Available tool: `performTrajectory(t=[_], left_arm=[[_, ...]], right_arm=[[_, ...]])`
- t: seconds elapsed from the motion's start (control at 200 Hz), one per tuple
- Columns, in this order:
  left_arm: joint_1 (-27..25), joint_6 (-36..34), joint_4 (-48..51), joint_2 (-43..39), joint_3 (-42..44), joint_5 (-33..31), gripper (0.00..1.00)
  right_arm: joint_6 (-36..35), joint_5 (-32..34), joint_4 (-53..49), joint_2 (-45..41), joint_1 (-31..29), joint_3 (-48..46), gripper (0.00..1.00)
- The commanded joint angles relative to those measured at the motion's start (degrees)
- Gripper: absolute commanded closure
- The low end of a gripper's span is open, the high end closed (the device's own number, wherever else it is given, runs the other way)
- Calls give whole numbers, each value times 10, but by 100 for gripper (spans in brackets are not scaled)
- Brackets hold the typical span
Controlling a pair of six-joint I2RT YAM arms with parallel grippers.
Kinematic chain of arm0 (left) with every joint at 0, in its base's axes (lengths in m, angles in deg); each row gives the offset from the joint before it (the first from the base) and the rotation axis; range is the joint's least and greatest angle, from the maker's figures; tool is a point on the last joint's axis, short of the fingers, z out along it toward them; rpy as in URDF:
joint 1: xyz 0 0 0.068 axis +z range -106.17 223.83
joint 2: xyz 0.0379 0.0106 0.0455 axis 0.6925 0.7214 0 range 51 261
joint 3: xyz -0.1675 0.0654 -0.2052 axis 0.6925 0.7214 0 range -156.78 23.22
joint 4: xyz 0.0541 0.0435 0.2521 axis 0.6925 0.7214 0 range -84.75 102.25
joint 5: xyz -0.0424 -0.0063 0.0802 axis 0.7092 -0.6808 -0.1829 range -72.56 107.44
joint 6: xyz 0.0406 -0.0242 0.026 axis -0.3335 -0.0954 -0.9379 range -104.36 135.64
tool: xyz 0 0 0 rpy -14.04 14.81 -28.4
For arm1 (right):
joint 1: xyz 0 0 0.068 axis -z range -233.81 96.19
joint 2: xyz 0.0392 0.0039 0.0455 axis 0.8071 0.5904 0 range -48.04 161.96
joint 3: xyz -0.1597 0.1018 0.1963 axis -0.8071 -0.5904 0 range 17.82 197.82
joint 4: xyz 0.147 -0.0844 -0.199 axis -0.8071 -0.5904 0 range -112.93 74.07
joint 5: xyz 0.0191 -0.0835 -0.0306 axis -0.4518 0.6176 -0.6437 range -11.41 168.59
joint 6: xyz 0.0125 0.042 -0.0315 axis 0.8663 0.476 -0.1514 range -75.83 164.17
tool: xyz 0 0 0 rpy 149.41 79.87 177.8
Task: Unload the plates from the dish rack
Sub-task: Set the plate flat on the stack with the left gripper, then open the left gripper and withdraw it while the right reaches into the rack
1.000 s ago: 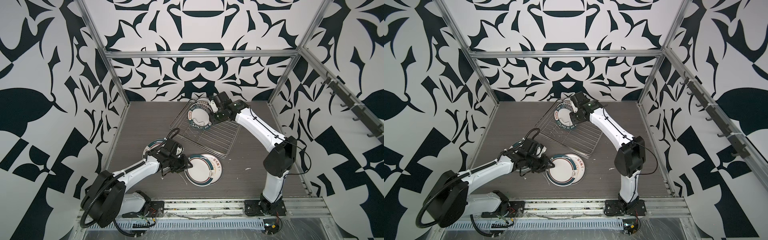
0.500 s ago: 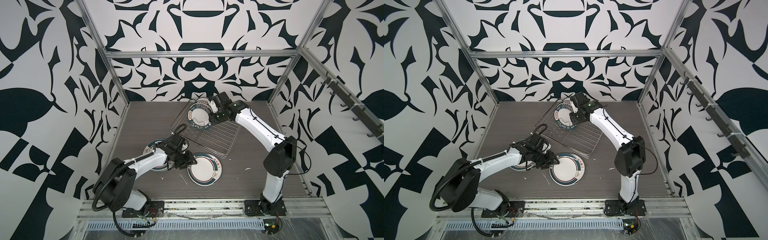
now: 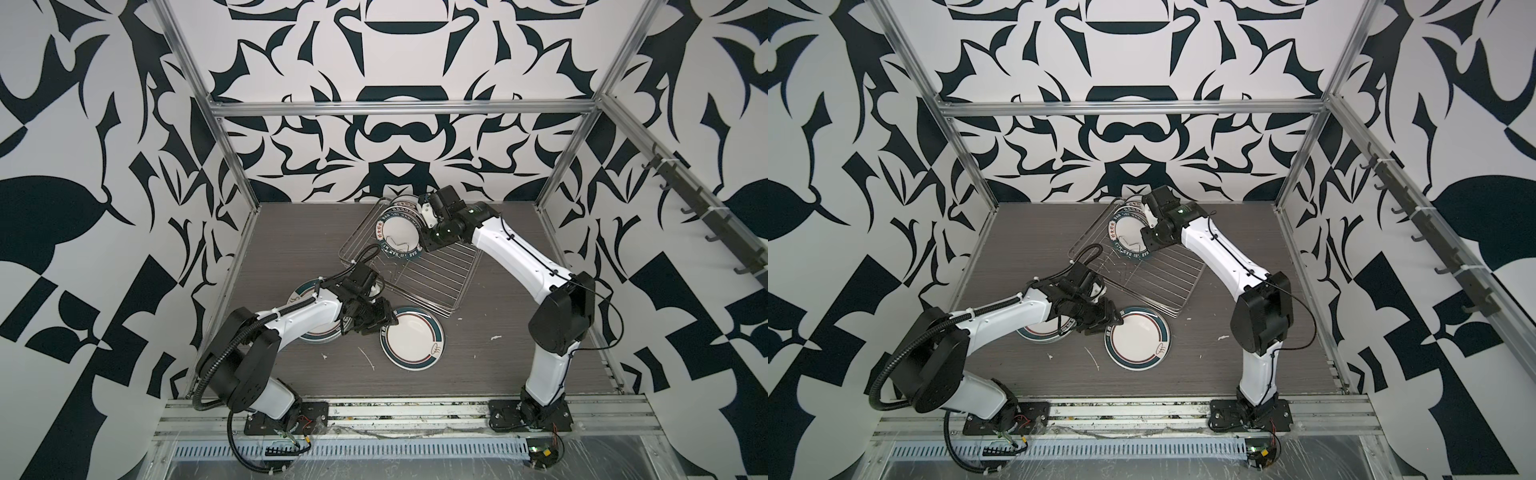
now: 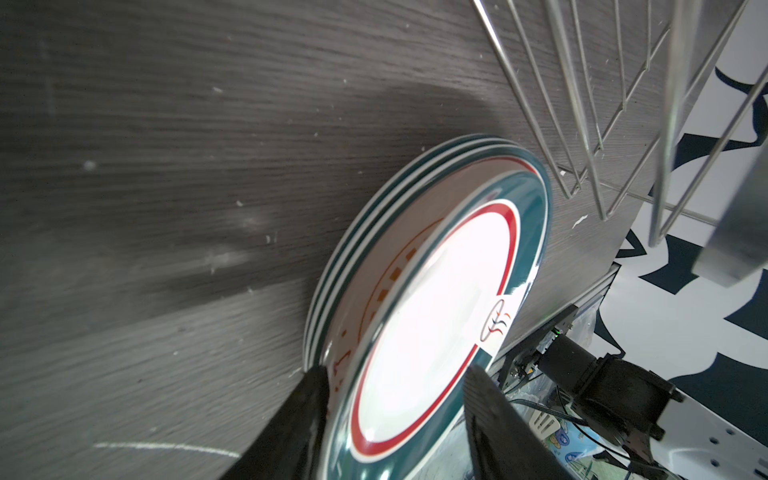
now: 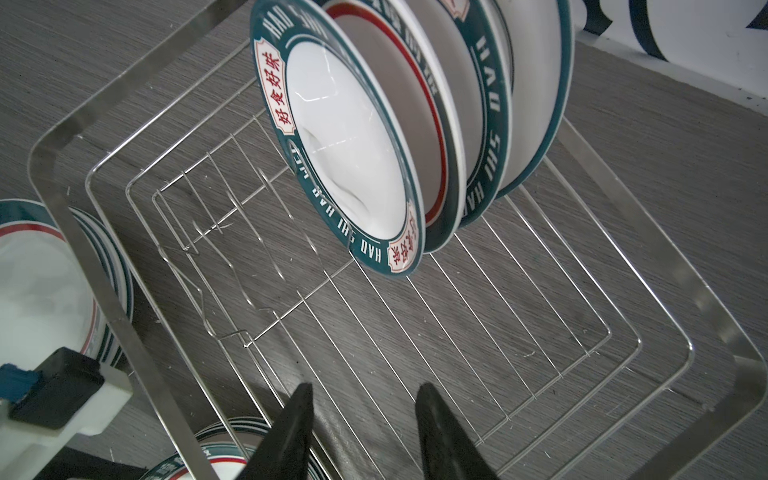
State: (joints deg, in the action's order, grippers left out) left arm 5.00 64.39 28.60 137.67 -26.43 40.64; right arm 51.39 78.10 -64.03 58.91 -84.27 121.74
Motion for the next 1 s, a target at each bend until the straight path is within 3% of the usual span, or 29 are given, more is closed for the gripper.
performTrajectory(t=[0.0, 0.115, 0.205, 0.27, 0.67, 0.995], left_arm=[[-6, -9, 22, 5, -17, -4, 43], [-9, -9, 32, 7, -21, -12, 40], [-10, -11, 48, 4, -23, -25, 28], [-10, -15, 56, 3, -25, -32, 26], [-10, -24, 69, 13, -43, -35, 25], [-11, -12, 93, -27, -16, -51, 25]], right_arm=[[-10, -11, 12, -35, 1, 0, 55], [-12, -18, 11, -33, 1, -1, 55], [-12, -25, 10, -29, 1, 3, 55], [-12, -30, 8, -26, 1, 6, 55], [-21, -37, -15, 3, 1, 48, 57], [-46, -15, -48, 88, -1, 161, 60]])
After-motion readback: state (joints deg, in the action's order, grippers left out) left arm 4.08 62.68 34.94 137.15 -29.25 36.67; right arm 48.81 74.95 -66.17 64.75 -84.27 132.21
